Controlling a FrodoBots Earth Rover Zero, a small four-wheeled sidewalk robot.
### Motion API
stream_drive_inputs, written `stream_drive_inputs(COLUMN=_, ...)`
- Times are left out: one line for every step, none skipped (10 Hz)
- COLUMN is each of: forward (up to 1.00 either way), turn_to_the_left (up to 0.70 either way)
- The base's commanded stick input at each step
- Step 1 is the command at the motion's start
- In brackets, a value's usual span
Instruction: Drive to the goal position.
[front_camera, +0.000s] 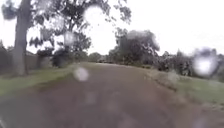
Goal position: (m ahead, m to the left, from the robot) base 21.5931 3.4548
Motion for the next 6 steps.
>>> stream_drive_inputs(forward=1.00, turn_to_the_left=0.00)
stream_drive_inputs(forward=1.00, turn_to_the_left=0.00)
stream_drive_inputs(forward=1.00, turn_to_the_left=0.00)
stream_drive_inputs(forward=1.00, turn_to_the_left=0.00)
stream_drive_inputs(forward=1.00, turn_to_the_left=0.00)
stream_drive_inputs(forward=1.00, turn_to_the_left=0.00)
